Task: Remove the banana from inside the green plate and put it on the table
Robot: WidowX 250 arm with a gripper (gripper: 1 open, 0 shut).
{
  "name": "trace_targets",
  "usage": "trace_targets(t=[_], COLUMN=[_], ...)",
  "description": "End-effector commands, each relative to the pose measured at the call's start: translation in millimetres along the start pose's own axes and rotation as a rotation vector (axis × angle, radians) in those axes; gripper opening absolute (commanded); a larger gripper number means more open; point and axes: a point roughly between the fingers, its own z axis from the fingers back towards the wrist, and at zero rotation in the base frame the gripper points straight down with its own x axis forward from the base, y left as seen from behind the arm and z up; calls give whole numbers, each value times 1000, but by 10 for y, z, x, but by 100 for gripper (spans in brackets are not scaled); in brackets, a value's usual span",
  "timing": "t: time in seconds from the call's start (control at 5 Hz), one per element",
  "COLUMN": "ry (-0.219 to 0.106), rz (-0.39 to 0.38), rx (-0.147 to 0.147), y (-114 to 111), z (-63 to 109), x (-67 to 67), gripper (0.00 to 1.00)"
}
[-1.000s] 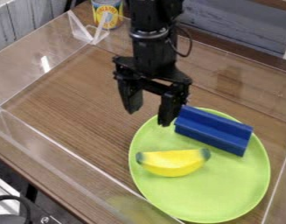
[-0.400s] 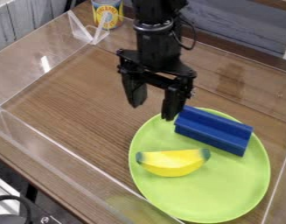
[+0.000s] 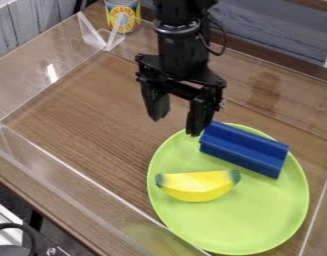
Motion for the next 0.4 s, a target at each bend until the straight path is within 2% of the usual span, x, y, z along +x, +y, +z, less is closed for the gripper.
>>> trace_targets(t=[0.0,0.2], ry=[-80,-88], rz=[-20,-23], rx=[11,13], y=[-25,-25], z=[187,197], x=[79,86], gripper=[100,100])
